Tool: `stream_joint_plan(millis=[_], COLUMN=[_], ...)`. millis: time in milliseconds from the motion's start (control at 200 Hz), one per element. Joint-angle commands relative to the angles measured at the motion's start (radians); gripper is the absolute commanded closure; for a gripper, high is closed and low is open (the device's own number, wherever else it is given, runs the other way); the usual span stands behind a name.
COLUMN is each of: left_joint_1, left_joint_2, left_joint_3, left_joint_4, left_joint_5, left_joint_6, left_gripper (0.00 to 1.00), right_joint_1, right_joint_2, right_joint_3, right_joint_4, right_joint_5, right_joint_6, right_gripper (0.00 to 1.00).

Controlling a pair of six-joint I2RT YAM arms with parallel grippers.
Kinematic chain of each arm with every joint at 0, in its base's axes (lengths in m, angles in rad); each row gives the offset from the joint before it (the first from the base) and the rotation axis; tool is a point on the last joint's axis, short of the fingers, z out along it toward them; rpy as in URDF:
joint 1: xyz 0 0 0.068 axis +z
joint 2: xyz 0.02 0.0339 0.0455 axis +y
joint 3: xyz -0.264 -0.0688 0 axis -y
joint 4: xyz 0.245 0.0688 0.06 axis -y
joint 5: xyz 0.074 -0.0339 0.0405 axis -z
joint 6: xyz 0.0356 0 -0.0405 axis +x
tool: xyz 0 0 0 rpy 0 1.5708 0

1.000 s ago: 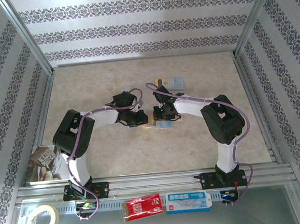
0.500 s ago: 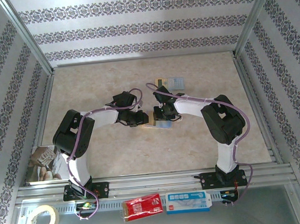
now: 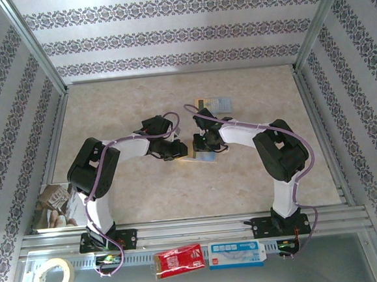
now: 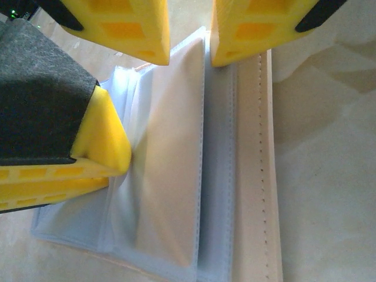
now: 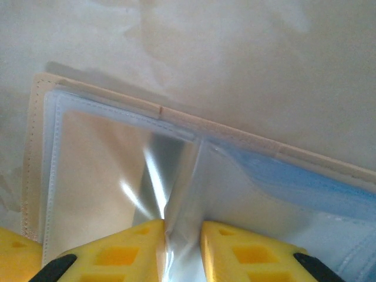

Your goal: Take the credit cards out of the card holder

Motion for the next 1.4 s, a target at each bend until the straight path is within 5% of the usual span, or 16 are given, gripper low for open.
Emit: stream_joint_plan(millis=[0,560,1009,1394], left_joint_1=[-0.017,-0.018,-0.093,-0.138], left_joint_2=[0.004,-0.048,-0.028,0.003], left_joint_3=[0.017,0.003,0.052,0.096], left_joint_4=[0.014,0.09,0.143,0.165], left_joint_5=[0.021,0.083,0.082,0.043], left_joint_6=[-0.006,-0.039,-0.112,-0.136], left_gripper=[0.77,0.82,0.68,0.55], right_joint_1=[-0.008,-0.029,-0.151,-0.2], right_joint_2=[0.052,-0.085,-0.393,-0.458], right_joint_3=[-0.054,-0.025,-0.215,-0.275], right_joint_4=[-0.065,-0.042,0.135,0.148], right_joint_5=[0.016,-0.052,-0.075,-0.073], right_joint_6=[0.021,0.048,0.145,0.145], right_gripper=[0.72,0.71,0.62,0.61])
